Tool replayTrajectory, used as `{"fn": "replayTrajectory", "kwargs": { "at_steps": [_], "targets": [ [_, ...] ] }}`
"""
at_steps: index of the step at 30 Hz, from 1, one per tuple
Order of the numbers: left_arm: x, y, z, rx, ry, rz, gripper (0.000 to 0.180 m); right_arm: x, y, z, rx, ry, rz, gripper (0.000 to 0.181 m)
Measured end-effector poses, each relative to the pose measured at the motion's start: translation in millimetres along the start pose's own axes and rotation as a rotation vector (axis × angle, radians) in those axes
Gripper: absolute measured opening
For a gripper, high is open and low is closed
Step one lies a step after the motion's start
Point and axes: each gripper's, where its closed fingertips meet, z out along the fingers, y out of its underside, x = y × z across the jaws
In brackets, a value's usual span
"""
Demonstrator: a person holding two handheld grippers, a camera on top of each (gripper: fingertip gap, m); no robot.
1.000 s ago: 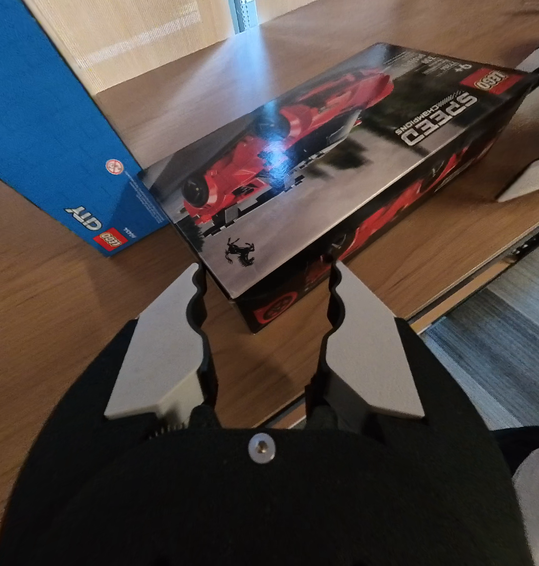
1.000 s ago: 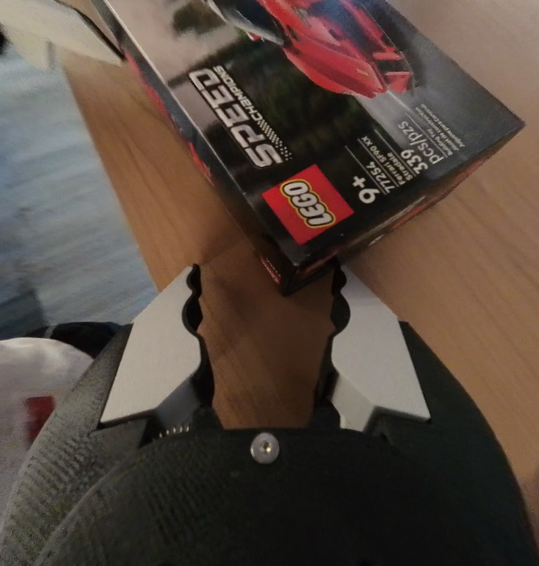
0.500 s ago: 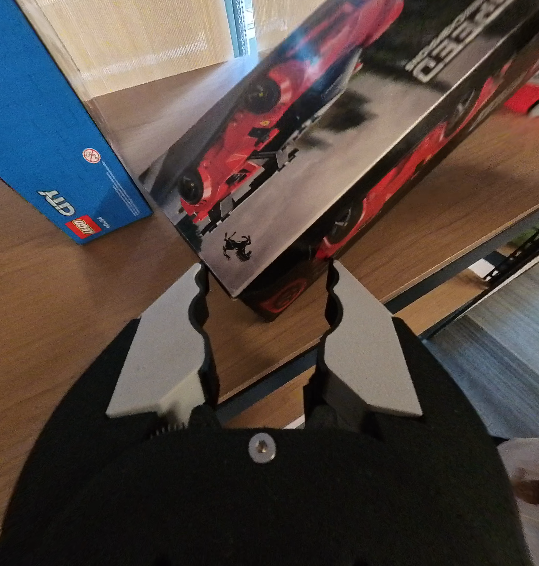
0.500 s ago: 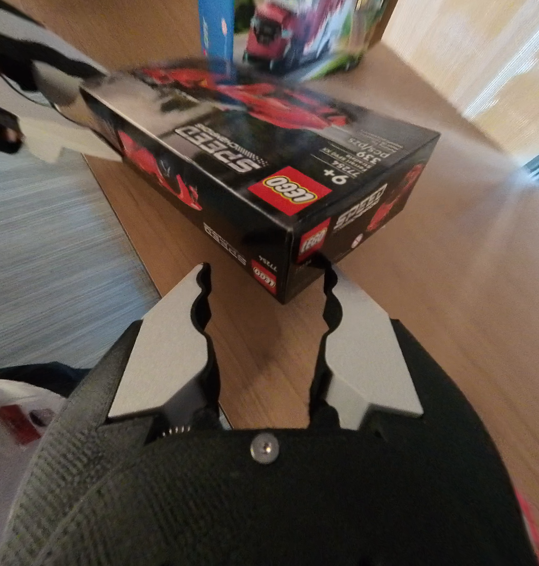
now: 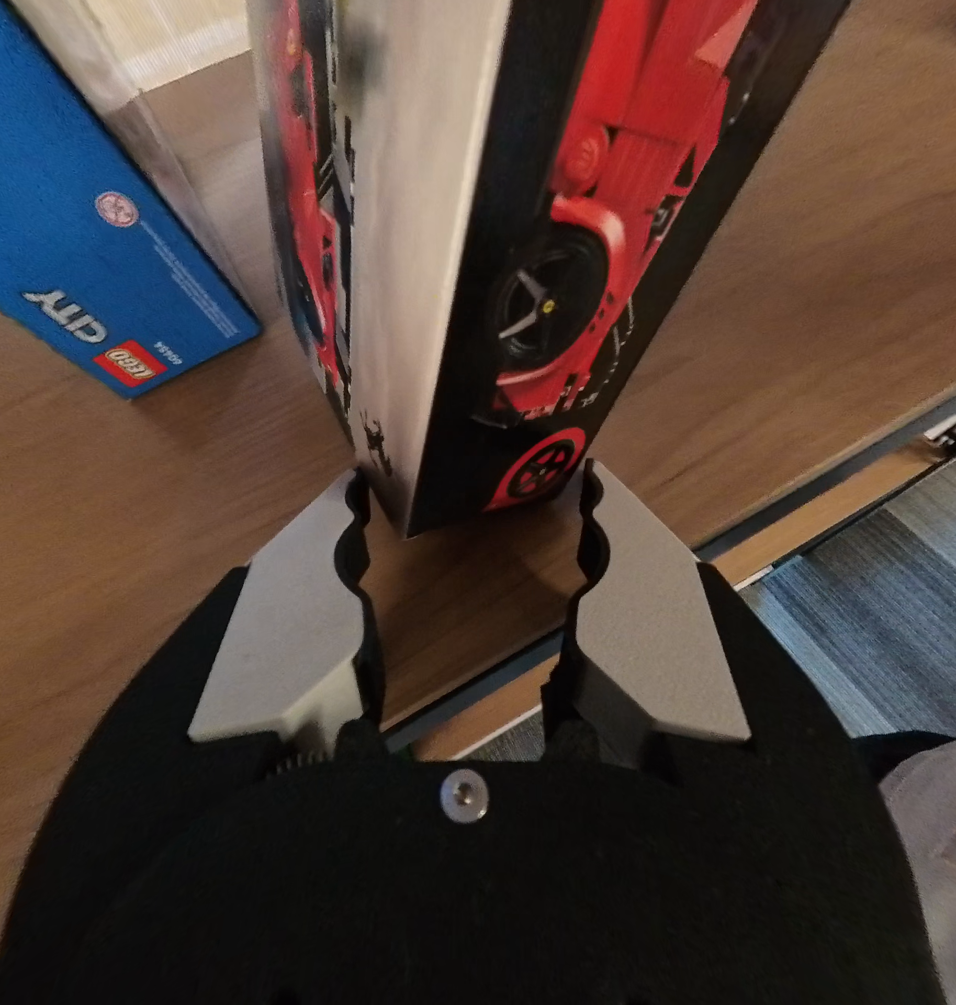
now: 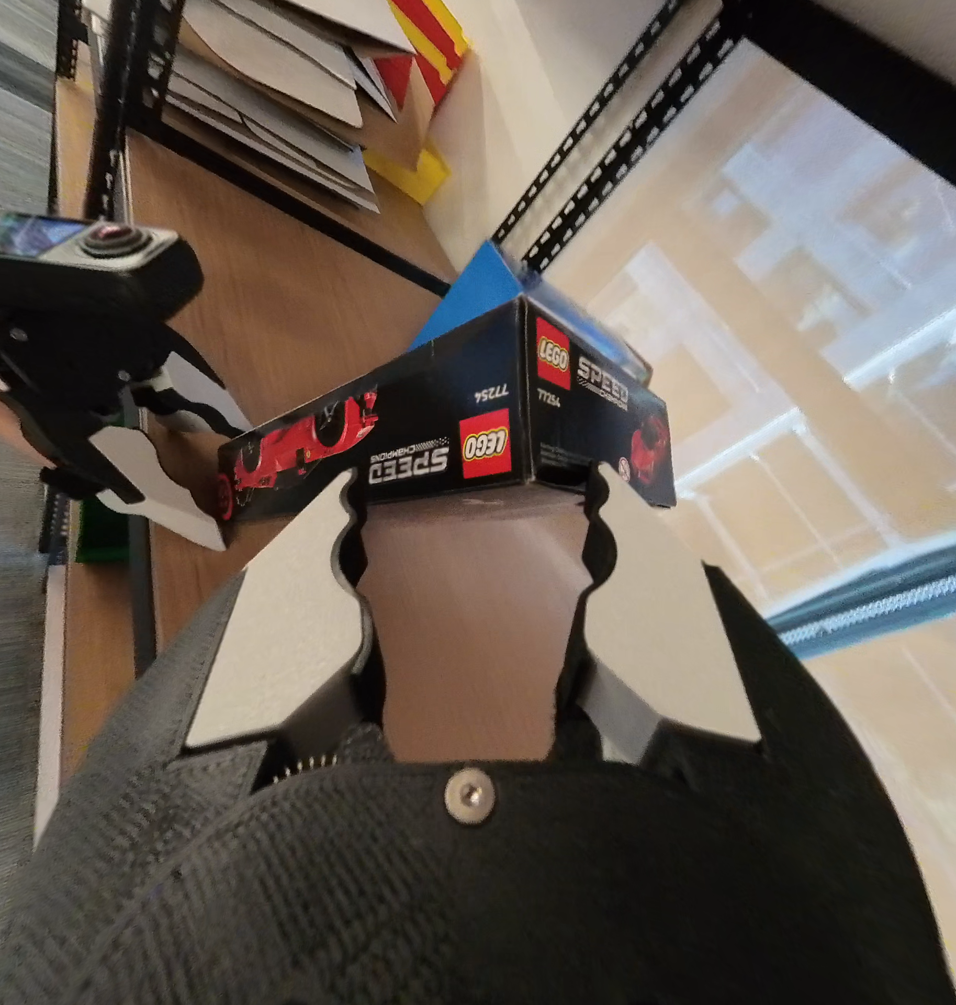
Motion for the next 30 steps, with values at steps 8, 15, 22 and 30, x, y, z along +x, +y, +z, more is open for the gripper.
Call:
{"fn": "replayTrajectory", "kwargs": {
  "at_steps": [8,15,22,30],
  "targets": [
    [-18.9,-19.1,-23.7,0.111,-0.124,-0.026,0.078,-14.6,-36.4,33.1,0.107,-0.025,-0.139,0.074],
    [-24.8,-86.2,-50.4,0.338,-0.235,0.006,0.080,-26.7,-60.5,55.1,0.197,-0.139,-0.083,0.084],
    [-42.8,-93.4,-50.4,0.382,-0.241,-0.126,0.071,25.7,-36.5,32.6,0.319,-0.008,0.175,0.076],
    [-43.7,-89.5,-59.5,0.461,0.117,-0.109,0.069,22.0,100.7,6.5,0.151,0.031,0.418,0.070]
  ]
}}
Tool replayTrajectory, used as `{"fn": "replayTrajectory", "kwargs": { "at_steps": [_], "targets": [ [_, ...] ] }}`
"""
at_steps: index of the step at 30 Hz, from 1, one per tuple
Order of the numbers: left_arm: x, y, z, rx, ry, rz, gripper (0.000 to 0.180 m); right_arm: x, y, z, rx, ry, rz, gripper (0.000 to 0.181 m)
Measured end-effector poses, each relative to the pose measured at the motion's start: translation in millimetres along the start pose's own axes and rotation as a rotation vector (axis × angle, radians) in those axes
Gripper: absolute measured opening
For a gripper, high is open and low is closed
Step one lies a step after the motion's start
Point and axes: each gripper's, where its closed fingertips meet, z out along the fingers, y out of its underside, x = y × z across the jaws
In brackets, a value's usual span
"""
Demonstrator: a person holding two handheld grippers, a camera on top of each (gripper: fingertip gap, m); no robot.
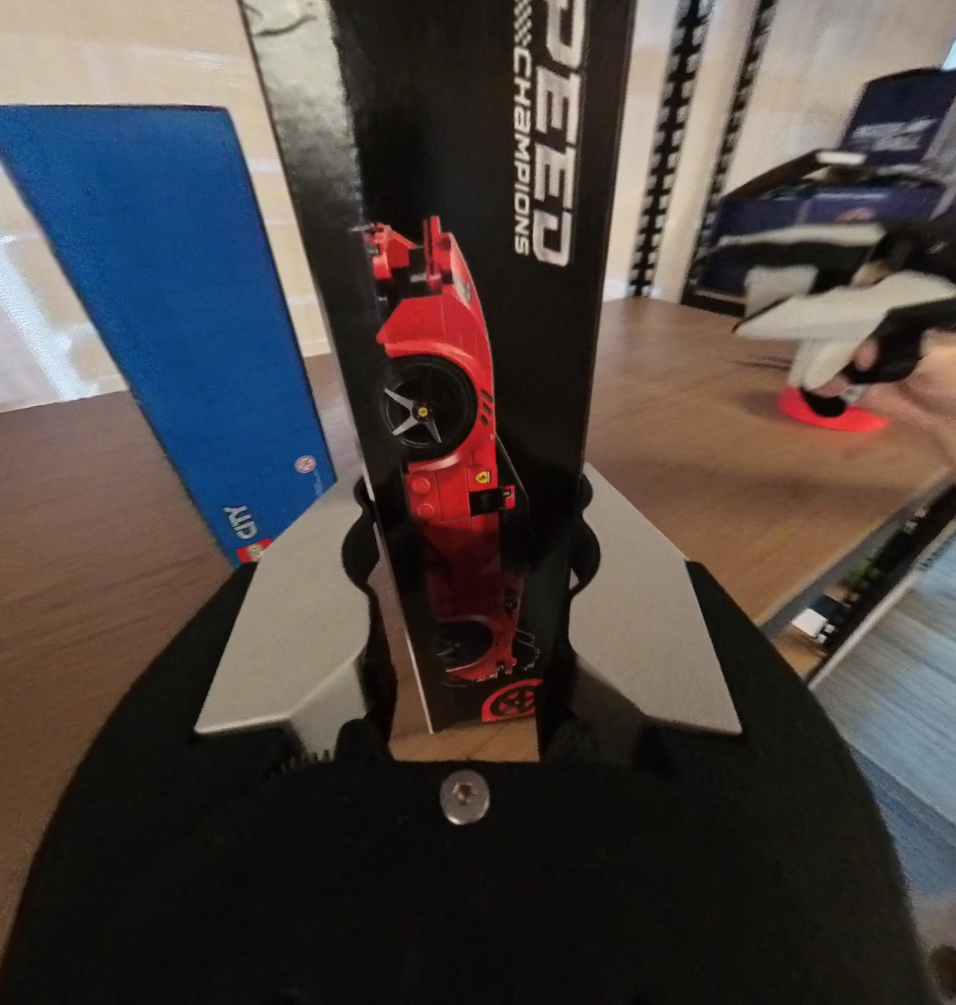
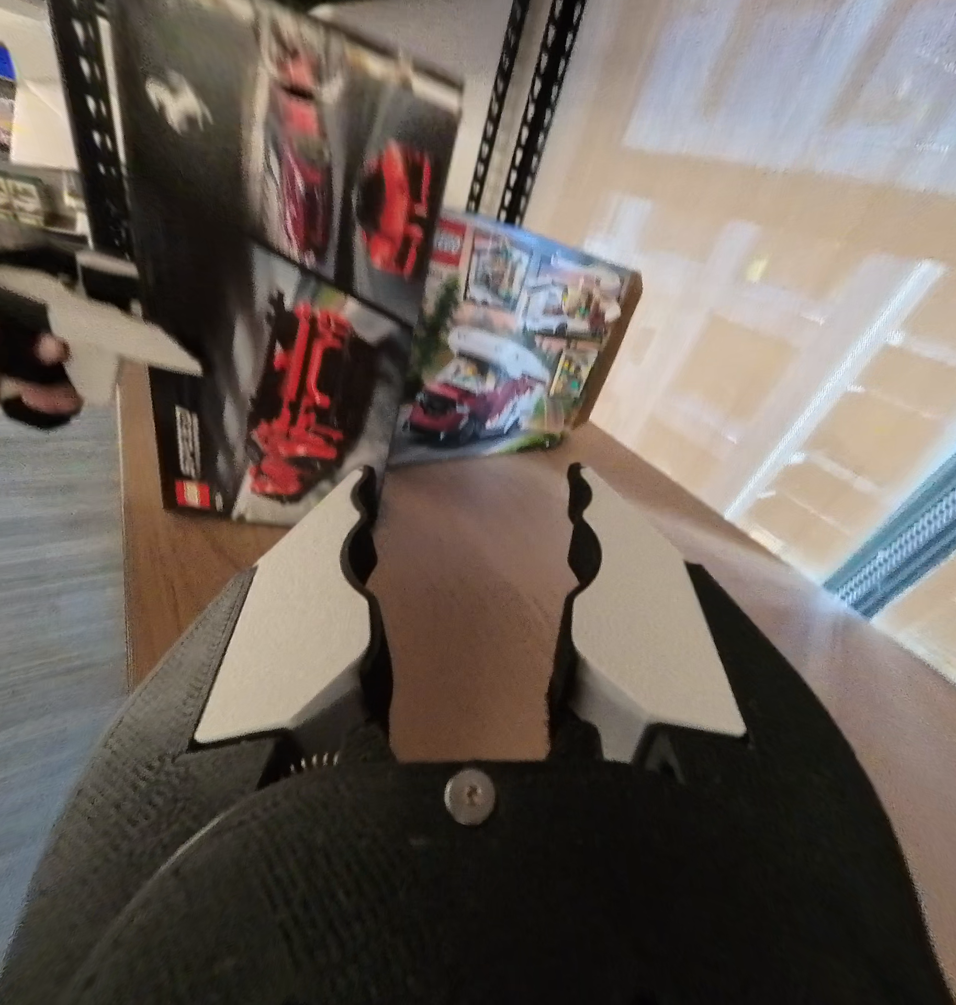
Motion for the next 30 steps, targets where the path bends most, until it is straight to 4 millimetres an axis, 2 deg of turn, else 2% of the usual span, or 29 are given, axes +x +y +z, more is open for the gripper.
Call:
{"fn": "replayTrajectory", "kwargs": {
  "at_steps": [2,4,9,13,18,20,22,23,27,30],
  "targets": [
    [2.3,-0.4,-2.3,0.017,0.074,0.001,0.069,-2.6,25.6,-10.7,-0.043,0.018,-0.020,0.069],
    [5.4,-0.6,-4.2,0.033,0.145,0.018,0.070,-6.3,43.0,-19.4,-0.068,0.037,-0.084,0.068],
    [8.7,-1.2,-7.7,0.037,0.351,-0.006,0.069,-25.8,78.2,-22.8,-0.122,-0.032,-0.180,0.067],
    [12.1,-1.8,-0.2,0.034,0.445,-0.009,0.069,-33.1,73.7,-23.8,-0.093,-0.043,-0.231,0.063],
    [31.7,-2.6,15.2,0.032,0.546,-0.005,0.069,-47.4,78.5,-18.1,-0.123,-0.099,-0.281,0.063],
    [40.0,-3.3,19.0,0.039,0.589,-0.009,0.069,-59.0,77.6,-15.7,-0.129,-0.188,-0.228,0.064],
    [47.1,-4.4,21.6,0.060,0.634,-0.022,0.069,-79.0,67.3,-15.4,-0.127,-0.361,-0.072,0.065],
    [50.3,-5.0,22.5,0.072,0.656,-0.030,0.069,-83.0,59.9,-13.5,-0.127,-0.417,-0.019,0.070],
    [63.9,-7.3,24.0,0.127,0.754,-0.062,0.069,-63.9,33.7,11.8,-0.085,-0.447,-0.034,0.091],
    [73.0,-9.2,26.2,0.157,0.823,-0.087,0.070,-71.4,17.7,25.9,-0.040,-0.603,0.084,0.101]
  ]
}}
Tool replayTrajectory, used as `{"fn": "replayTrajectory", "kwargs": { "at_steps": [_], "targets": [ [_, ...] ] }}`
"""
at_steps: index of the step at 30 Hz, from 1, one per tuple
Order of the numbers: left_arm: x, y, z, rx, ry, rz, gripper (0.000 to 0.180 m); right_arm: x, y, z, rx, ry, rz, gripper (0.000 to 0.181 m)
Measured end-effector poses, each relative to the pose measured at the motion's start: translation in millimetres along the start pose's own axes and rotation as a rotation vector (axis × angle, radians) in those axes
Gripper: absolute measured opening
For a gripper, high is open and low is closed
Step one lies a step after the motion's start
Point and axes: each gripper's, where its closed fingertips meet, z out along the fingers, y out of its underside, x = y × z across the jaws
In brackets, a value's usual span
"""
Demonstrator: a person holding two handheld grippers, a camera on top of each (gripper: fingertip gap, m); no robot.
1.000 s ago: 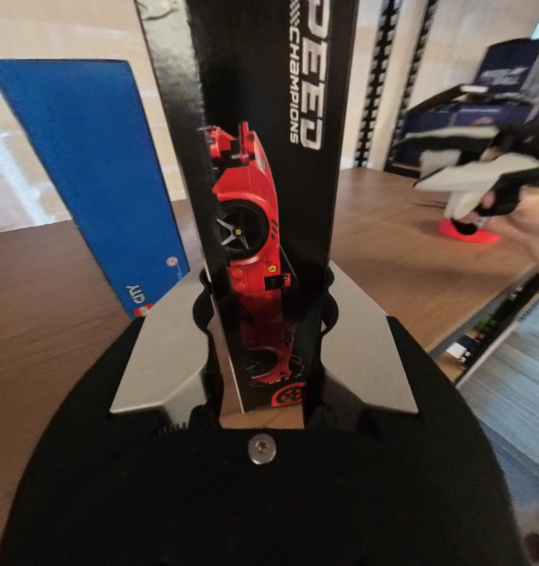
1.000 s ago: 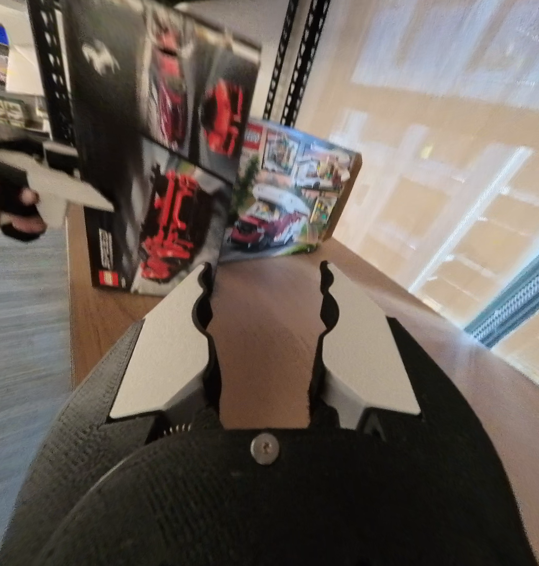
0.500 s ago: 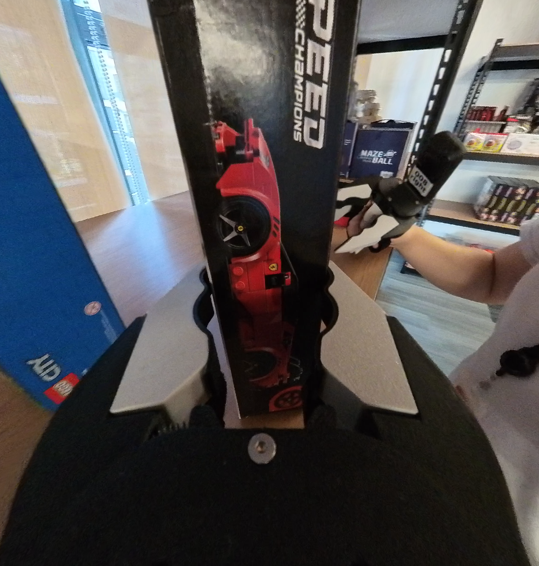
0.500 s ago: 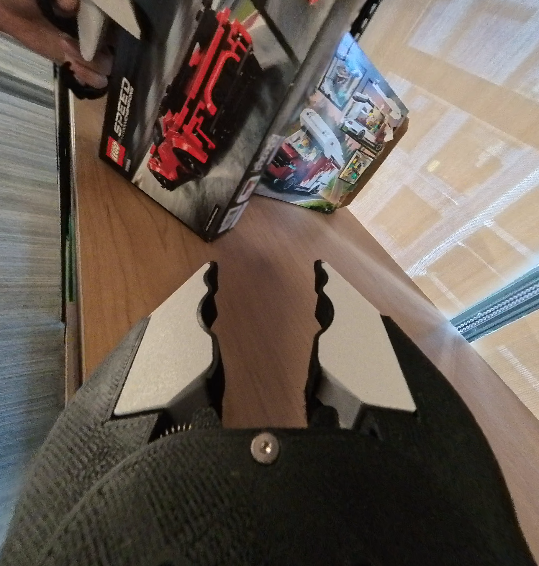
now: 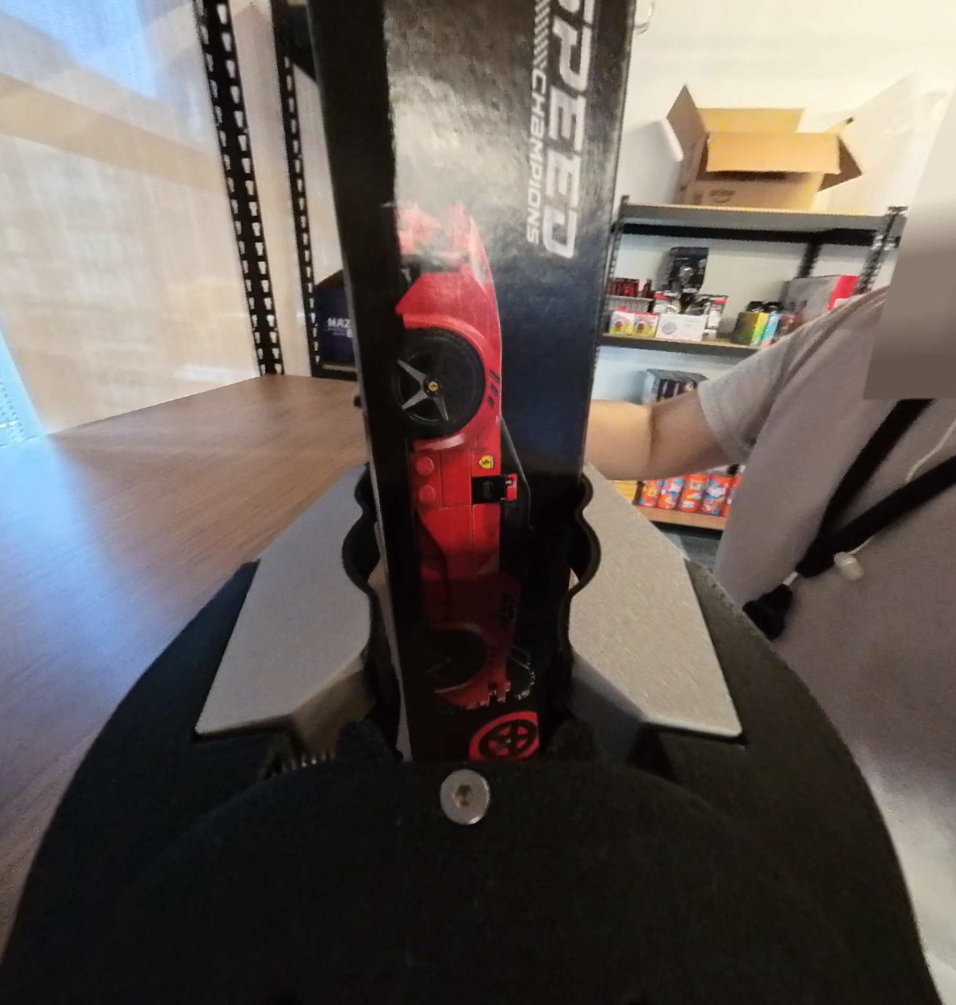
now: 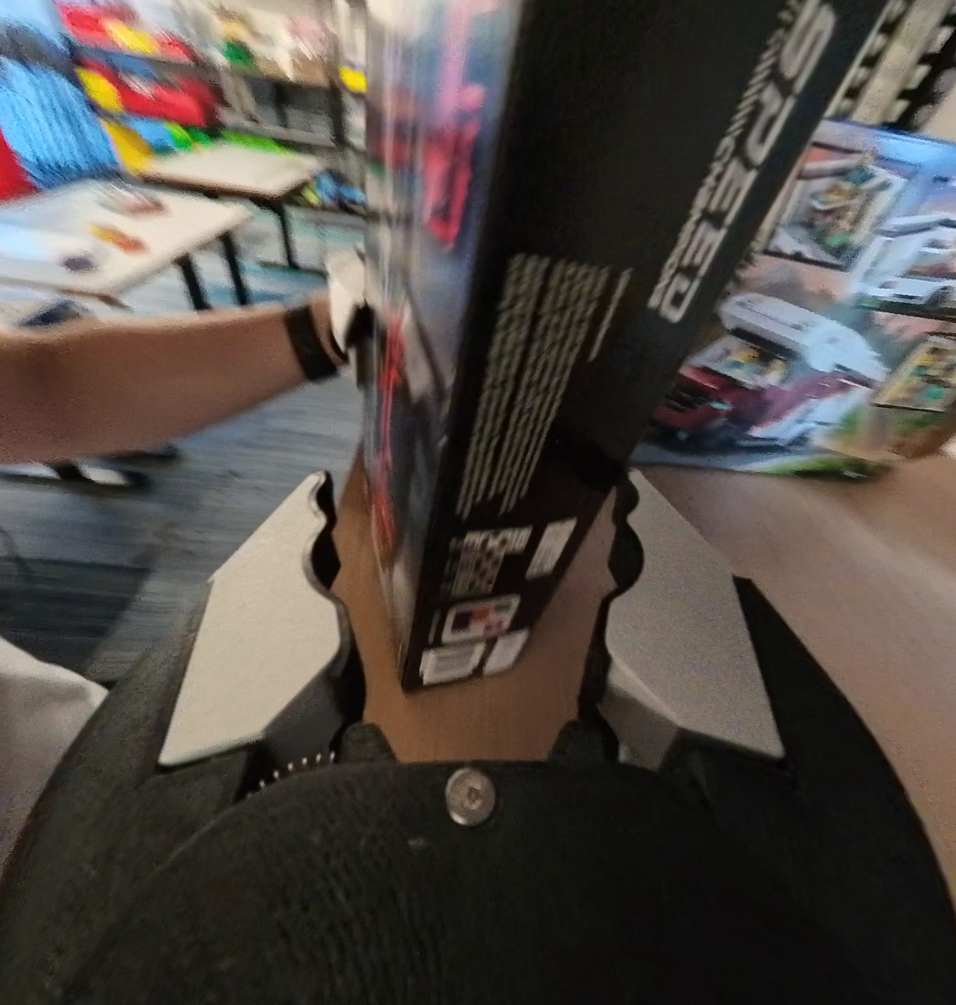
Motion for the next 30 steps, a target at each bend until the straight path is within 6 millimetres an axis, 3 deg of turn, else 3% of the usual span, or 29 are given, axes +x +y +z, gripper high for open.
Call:
{"fn": "replayTrajectory", "kwargs": {
  "at_steps": [2,3,9,14,18,21,26,30],
  "targets": [
    [-0.1,-0.1,3.7,0.015,0.018,-0.004,0.070,-0.2,-5.4,6.8,0.066,-0.084,0.078,0.093],
    [-0.9,-0.4,4.5,0.023,0.018,-0.005,0.070,5.3,-4.1,8.0,0.086,-0.079,0.098,0.077],
    [-7.1,-1.4,9.0,0.055,-0.002,0.002,0.070,9.3,-1.8,4.2,0.101,-0.077,0.098,0.075],
    [-36.7,-3.4,0.9,0.072,-0.273,0.063,0.066,26.0,1.2,0.3,0.098,0.034,0.099,0.074],
    [-40.0,-6.4,-24.3,0.062,-0.524,0.170,0.057,37.2,3.3,-1.7,0.090,0.098,0.107,0.075],
    [-22.6,-17.2,-53.4,0.135,-0.668,0.228,0.056,44.9,5.1,-4.7,0.086,0.145,0.114,0.075],
    [29.8,-36.2,-110.7,0.241,-0.841,0.322,0.047,58.8,7.7,-9.3,0.091,0.209,0.131,0.074],
    [61.2,-26.2,-159.1,0.235,-0.972,0.313,0.044,65.6,8.6,-11.0,0.103,0.235,0.141,0.074]
  ]
}}
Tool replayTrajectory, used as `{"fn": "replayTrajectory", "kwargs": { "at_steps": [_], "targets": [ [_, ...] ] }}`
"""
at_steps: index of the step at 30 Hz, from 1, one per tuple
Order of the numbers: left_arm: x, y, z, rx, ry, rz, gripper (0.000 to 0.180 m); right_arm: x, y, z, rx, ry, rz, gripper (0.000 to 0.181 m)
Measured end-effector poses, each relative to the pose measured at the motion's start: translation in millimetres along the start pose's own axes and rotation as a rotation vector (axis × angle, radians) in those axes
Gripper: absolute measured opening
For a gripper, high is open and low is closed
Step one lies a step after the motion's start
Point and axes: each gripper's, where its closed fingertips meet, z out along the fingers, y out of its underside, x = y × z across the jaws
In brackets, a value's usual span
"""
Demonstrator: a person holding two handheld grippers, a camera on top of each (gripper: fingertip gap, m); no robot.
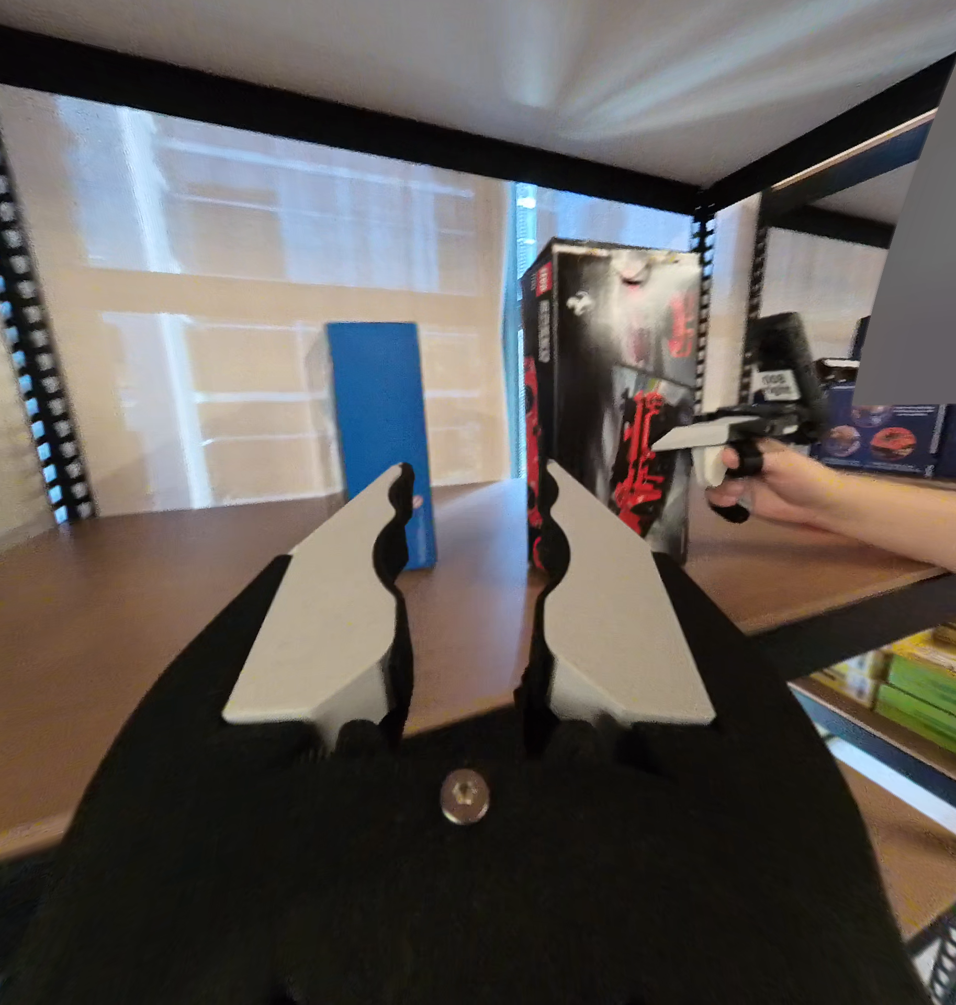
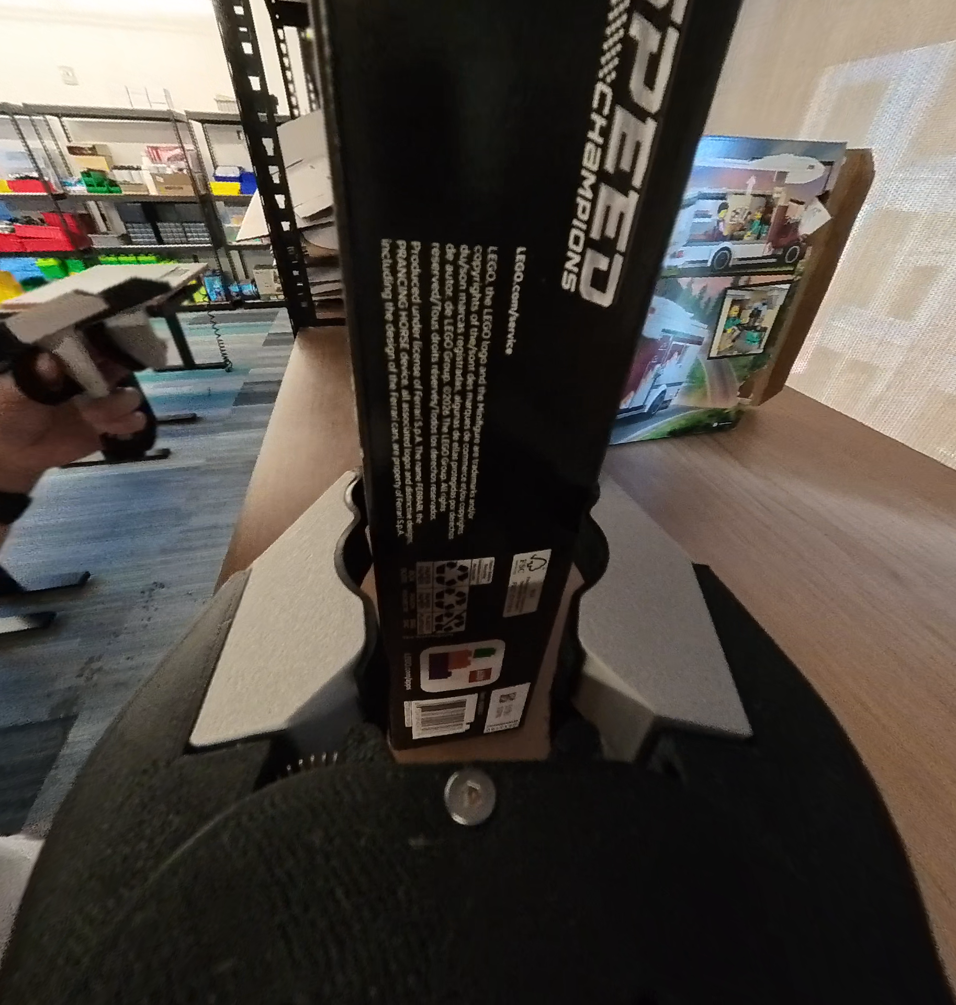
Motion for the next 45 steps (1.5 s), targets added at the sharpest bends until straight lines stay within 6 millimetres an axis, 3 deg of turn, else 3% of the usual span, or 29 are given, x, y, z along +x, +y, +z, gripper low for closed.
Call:
{"fn": "replayTrajectory", "kwargs": {
  "at_steps": [8,15,19,25,30,33,36,41,45],
  "targets": [
    [-38.9,39.5,-91.4,-0.063,-0.215,-0.100,0.037,5.6,-1.7,1.3,0.044,0.030,0.004,0.075],
    [-67.8,61.6,-145.6,-0.122,-0.377,-0.114,0.036,9.9,-3.3,2.0,0.081,0.026,0.043,0.075],
    [-98.7,94.1,-175.6,-0.215,-0.517,-0.181,0.035,8.6,-3.2,1.7,0.085,0.033,0.031,0.075],
    [-141.7,185.3,-218.7,-0.372,-0.676,-0.384,0.027,5.1,-2.6,0.9,0.081,0.041,-0.010,0.075],
    [-177.1,270.6,-247.8,-0.193,-0.816,-0.785,0.029,5.1,-1.6,-0.7,0.067,0.063,-0.014,0.075],
    [-198.5,334.3,-262.9,-0.278,-0.911,-0.874,0.037,5.5,-0.9,-2.6,0.051,0.133,-0.004,0.075],
    [-220.0,388.6,-266.6,-0.392,-0.957,-0.982,0.043,7.4,-0.2,-5.4,0.075,0.237,-0.034,0.076],
    [-257.0,454.9,-269.3,-0.533,-1.012,-1.073,0.049,12.6,12.5,-11.5,0.066,0.430,-0.090,0.083],
    [-259.4,495.6,-261.6,-0.632,-0.962,-1.174,0.050,10.0,17.7,-17.0,0.047,0.524,-0.111,0.083]
  ]
}}
